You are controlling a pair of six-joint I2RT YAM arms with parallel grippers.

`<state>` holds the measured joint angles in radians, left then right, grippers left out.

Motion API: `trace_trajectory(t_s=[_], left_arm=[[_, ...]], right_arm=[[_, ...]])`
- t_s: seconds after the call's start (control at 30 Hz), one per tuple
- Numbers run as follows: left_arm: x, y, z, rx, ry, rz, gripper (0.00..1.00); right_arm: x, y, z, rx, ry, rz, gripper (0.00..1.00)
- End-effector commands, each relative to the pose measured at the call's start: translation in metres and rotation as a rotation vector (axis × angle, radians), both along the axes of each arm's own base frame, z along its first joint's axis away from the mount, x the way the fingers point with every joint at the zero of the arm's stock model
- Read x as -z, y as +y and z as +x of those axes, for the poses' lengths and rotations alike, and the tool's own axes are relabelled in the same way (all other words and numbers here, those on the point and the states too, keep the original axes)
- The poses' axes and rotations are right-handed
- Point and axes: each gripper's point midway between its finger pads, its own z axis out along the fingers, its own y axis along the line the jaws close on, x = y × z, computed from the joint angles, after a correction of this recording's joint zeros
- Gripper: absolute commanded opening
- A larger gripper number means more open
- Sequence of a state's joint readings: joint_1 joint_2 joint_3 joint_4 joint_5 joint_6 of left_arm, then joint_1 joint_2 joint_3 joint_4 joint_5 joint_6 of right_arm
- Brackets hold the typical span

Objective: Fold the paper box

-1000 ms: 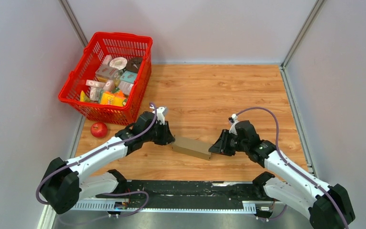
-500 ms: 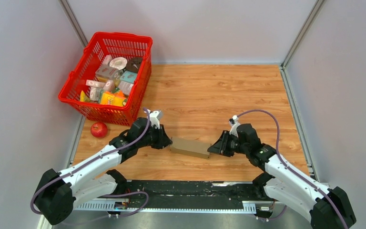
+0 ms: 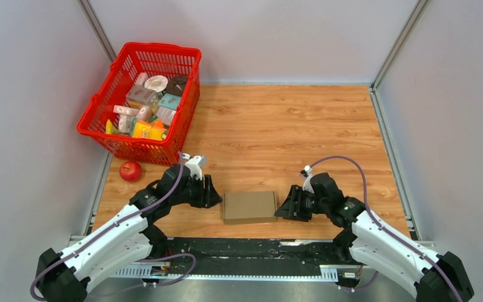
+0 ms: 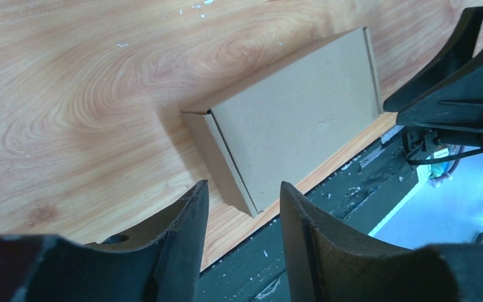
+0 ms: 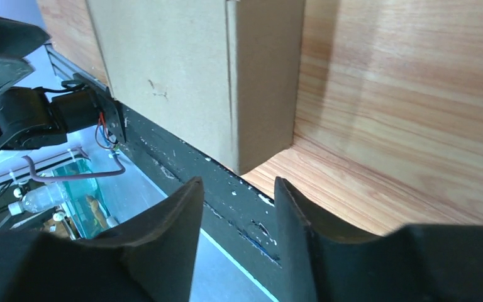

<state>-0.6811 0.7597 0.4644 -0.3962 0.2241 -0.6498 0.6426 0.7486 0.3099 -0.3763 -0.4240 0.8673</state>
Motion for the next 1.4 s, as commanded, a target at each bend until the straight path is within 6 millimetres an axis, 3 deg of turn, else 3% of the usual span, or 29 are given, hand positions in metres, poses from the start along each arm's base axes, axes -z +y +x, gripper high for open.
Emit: trace_trajectory(t_s=[0.0,0.2,0.37,0.43,0.53,0.67,0.8,1.0,1.13,1.37], left_arm=[[-0.024,0.002,0.004,-0.010,-0.055,-0.012,0.56],[-0.005,-0.007,0.013,0.010,-0.008,0.037,0.58],[0.029,-0.015,0.016,0.032,0.082,0.079,0.54],[0.035,-0.026,0.017,0.052,0.109,0.049,0.54],[0.037,-0.046,0.017,0.085,0.143,-0.014,0.54],[0.025,-0.079,0.015,0.143,0.150,-0.072,0.53],[0.007,-0.121,0.012,0.211,0.152,-0.152,0.51],[-0.011,-0.195,-0.004,0.345,0.205,-0.256,0.50],[-0.011,-0.242,-0.008,0.399,0.244,-0.305,0.49],[-0.019,-0.280,-0.008,0.419,0.247,-0.360,0.46]], right_arm=[[-0.009,-0.003,0.009,0.016,-0.036,-0.035,0.52],[-0.005,-0.005,0.022,0.022,-0.051,-0.110,0.60],[-0.003,0.000,0.039,0.016,-0.081,-0.149,0.61],[-0.001,0.004,0.046,0.016,-0.083,-0.157,0.59],[0.001,0.006,0.053,0.017,-0.090,-0.175,0.57],[-0.008,0.002,0.064,0.045,-0.100,-0.230,0.54],[-0.012,-0.020,0.063,0.116,-0.074,-0.319,0.56],[-0.017,-0.053,0.055,0.302,-0.023,-0.277,0.59],[-0.009,-0.087,0.053,0.442,-0.020,-0.308,0.60],[0.001,-0.132,0.054,0.634,0.055,-0.333,0.60]])
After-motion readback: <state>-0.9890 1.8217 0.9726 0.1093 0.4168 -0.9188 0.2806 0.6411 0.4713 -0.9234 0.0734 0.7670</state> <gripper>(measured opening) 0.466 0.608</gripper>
